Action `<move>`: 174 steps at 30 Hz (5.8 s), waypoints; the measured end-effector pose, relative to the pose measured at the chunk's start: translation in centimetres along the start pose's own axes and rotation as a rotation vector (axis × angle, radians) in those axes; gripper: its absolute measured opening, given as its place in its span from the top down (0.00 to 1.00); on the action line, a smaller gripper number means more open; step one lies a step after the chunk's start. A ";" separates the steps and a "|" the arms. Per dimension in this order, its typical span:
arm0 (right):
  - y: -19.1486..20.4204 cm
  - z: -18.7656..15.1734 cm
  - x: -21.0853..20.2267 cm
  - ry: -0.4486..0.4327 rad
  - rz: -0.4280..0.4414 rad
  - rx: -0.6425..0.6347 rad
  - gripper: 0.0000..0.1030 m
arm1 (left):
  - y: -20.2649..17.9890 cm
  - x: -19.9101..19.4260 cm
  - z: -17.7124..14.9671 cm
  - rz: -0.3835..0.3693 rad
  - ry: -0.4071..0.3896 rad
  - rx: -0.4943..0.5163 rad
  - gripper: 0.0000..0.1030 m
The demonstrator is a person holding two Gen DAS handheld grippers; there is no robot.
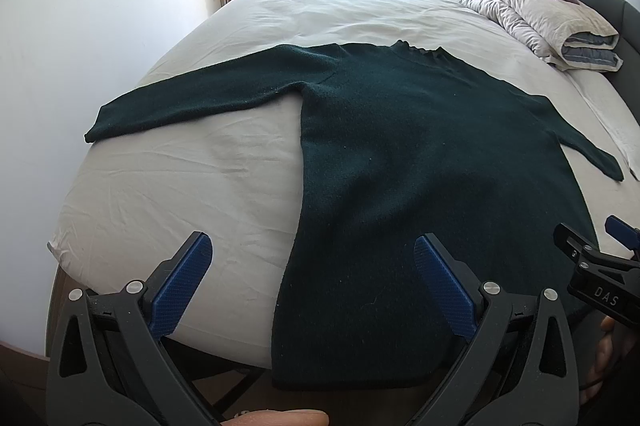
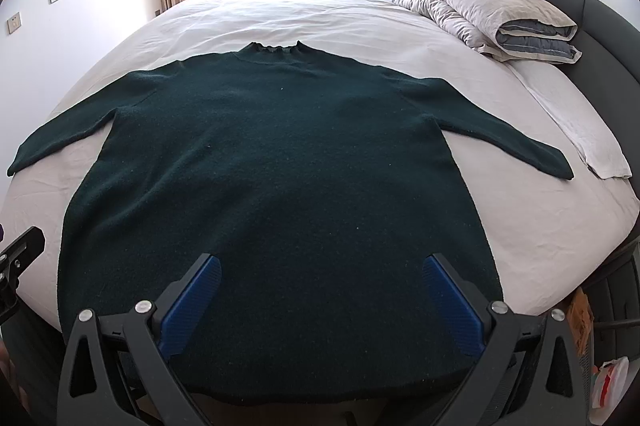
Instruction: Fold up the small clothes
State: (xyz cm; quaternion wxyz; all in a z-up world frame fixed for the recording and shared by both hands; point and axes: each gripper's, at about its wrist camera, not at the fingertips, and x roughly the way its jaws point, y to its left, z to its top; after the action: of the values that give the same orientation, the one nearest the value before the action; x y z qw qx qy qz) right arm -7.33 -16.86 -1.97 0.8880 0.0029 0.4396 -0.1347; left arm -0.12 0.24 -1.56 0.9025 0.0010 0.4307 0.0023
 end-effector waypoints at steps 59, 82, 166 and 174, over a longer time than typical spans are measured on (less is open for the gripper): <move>0.3 -0.4 0.0 -0.004 0.002 0.002 0.00 | 0.0 0.2 -0.6 -0.009 0.020 -0.014 0.00; 4.6 2.9 1.3 -0.117 0.163 -0.105 0.00 | 13.0 3.4 1.7 -0.365 -0.086 -0.376 0.00; -10.2 16.5 24.8 0.138 0.646 0.759 0.19 | 3.8 22.7 7.9 -0.506 -0.067 -0.402 0.86; -10.9 17.1 24.5 0.076 0.550 0.662 0.87 | 5.0 22.9 7.3 -0.538 -0.082 -0.415 0.86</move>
State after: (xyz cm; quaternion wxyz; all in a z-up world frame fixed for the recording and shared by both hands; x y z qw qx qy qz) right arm 17.52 -35.30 -9.41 0.8253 0.4096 0.3879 -0.0264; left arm 19.92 5.34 -14.75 0.8683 -0.2962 0.3692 -0.1484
